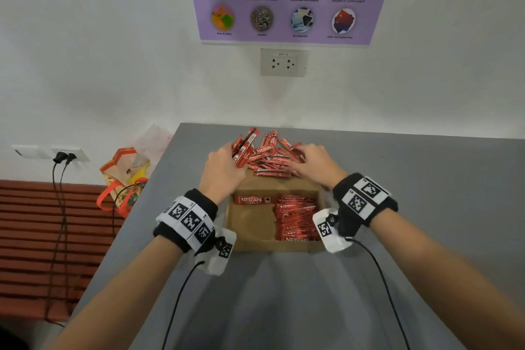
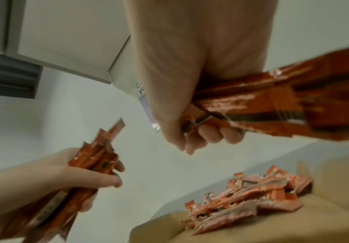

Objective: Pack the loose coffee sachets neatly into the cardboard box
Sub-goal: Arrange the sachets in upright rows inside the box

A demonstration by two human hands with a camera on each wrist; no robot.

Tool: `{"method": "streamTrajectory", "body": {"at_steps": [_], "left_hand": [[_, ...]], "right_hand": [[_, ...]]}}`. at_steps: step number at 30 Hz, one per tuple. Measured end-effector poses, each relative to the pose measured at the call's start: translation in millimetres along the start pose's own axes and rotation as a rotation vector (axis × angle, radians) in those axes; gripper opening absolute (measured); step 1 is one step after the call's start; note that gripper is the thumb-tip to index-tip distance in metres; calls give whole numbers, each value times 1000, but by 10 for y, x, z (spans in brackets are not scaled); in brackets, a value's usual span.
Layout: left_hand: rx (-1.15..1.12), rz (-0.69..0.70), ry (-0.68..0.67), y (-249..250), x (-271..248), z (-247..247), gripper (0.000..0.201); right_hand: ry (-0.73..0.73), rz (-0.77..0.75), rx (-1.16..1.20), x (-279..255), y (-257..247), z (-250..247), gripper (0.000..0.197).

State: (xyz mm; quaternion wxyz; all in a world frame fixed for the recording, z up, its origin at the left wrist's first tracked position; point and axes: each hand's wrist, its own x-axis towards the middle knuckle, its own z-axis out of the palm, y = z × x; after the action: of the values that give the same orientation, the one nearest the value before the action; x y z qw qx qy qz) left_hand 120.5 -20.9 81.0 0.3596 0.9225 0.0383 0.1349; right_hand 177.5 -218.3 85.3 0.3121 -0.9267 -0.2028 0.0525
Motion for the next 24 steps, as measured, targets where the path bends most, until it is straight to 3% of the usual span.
{"method": "streamTrajectory", "body": {"at_steps": [3, 6, 10, 13, 15, 18, 24], "left_hand": [[-199, -2, -10, 203, -64, 20, 12], [-317, -23, -147, 251, -136, 108, 18], [-333, -41, -207, 198, -155, 133, 19], [-294, -49, -121, 164, -145, 88, 22], [-278, -83, -33, 127, -127, 58, 18], [-294, -120, 55, 57, -90, 38, 15], [-266, -112, 54, 56, -81, 76, 9]], "right_hand": [[-174, 7, 52, -70, 24, 12, 22], [-319, -57, 186, -192, -42, 125, 19], [-272, -75, 278, -286, -81, 199, 12], [-128, -31, 288, -253, -4, 165, 26], [-87, 13, 201, -203, 115, 129, 21], [-254, 29, -57, -202, 241, 158, 13], [-368, -16, -296, -254, 231, 270, 22]]}}
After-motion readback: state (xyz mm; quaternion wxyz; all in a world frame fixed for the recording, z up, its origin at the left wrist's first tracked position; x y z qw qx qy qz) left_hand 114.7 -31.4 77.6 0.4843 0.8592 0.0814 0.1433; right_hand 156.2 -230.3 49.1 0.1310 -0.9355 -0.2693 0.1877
